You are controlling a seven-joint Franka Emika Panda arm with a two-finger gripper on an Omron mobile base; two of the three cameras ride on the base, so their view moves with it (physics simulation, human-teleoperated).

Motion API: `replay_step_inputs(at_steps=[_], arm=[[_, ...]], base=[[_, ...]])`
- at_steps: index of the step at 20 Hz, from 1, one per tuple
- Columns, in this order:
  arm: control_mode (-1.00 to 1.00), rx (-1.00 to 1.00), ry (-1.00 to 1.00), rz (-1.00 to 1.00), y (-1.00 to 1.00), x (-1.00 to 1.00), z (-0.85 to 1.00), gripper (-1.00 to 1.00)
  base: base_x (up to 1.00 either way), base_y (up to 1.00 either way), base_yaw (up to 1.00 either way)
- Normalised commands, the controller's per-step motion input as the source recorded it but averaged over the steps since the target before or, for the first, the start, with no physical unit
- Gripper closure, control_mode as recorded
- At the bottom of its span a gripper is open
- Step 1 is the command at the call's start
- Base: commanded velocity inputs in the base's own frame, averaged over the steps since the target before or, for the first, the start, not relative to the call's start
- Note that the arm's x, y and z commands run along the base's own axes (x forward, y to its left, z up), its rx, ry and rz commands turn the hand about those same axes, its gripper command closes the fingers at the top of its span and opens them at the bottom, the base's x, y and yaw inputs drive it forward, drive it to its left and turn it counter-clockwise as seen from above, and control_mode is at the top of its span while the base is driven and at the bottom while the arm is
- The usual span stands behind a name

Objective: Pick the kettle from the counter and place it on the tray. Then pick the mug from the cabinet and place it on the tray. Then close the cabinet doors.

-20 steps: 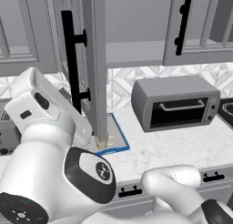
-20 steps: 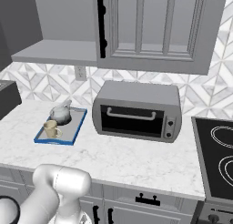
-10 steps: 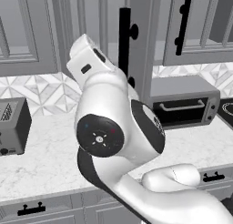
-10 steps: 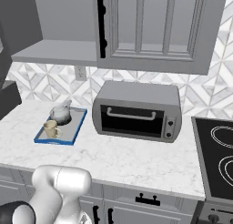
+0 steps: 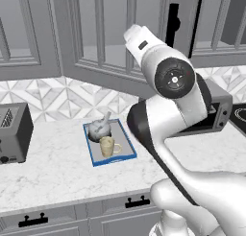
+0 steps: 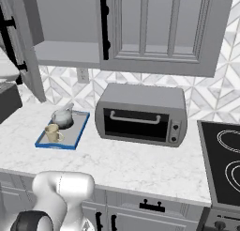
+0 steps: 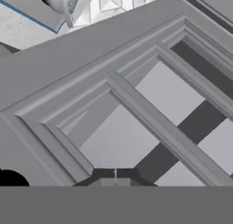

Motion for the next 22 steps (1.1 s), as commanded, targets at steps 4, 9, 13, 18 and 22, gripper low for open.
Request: replay_step_inputs(at_steps=[4, 9, 13, 18, 22], arm=[[-1.0, 0.0, -0.03, 0.13, -0.64, 1.0, 0.0, 1.0], [-1.0, 0.0, -0.03, 0.16, -0.69, 1.0, 0.0, 1.0], [-1.0, 0.0, 0.0, 0.16, -0.37, 1.0, 0.0, 1.0], [-1.0, -0.01, 0.01, 0.18, -0.24, 1.0, -0.04, 1.0], [-1.0, -0.03, 0.0, 0.18, -0.08, 1.0, -0.24, 1.0]], base=[[0.0, 0.0, 0.0], [0.0, 0.0, 0.0], [0.0, 0.0, 0.0], [0.0, 0.0, 0.0], [0.0, 0.0, 0.0]])
